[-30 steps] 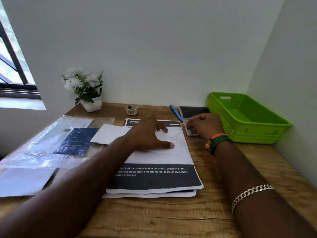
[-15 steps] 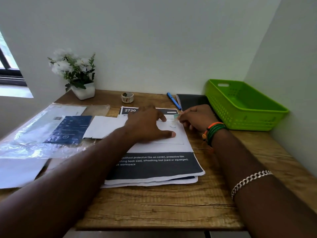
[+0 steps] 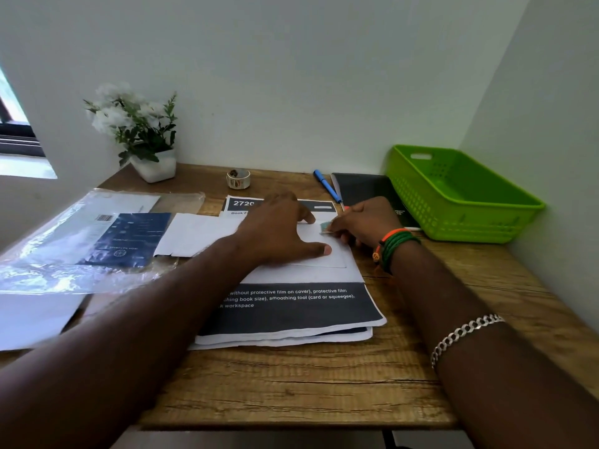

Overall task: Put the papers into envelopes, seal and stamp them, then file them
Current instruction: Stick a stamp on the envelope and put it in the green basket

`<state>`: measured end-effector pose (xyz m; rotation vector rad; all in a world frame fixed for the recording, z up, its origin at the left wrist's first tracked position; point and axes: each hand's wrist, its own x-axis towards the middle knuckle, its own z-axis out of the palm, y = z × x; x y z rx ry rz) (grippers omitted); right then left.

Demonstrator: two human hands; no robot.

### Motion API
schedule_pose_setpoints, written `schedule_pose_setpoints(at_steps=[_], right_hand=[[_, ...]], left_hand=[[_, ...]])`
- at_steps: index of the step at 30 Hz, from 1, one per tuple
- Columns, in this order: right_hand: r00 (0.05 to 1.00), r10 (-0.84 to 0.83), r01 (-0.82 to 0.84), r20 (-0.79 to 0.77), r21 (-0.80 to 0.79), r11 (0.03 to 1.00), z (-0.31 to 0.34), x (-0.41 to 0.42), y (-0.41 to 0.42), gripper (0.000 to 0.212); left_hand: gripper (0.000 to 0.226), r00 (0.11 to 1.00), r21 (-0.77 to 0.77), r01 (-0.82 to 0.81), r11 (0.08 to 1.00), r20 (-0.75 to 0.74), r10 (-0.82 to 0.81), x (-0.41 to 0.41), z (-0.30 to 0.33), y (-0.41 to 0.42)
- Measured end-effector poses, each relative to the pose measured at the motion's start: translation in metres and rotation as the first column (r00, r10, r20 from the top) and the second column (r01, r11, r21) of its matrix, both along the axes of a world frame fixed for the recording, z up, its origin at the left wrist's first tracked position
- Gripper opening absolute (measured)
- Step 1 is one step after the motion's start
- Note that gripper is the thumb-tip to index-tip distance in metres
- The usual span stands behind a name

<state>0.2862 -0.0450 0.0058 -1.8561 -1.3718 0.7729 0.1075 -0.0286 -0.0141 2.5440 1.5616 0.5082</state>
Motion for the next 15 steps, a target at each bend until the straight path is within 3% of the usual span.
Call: schedule_pose_setpoints(at_steps=[15], right_hand=[[0.996,-0.041,0.039,0.079,0.024,0.999,-0.0049,-0.0048,0.0092,0.021]], left_hand=[[0.068,0.993,-0.063,0.089,0.994,0.088,-0.083,0.0003,-0.0008,0.0002]])
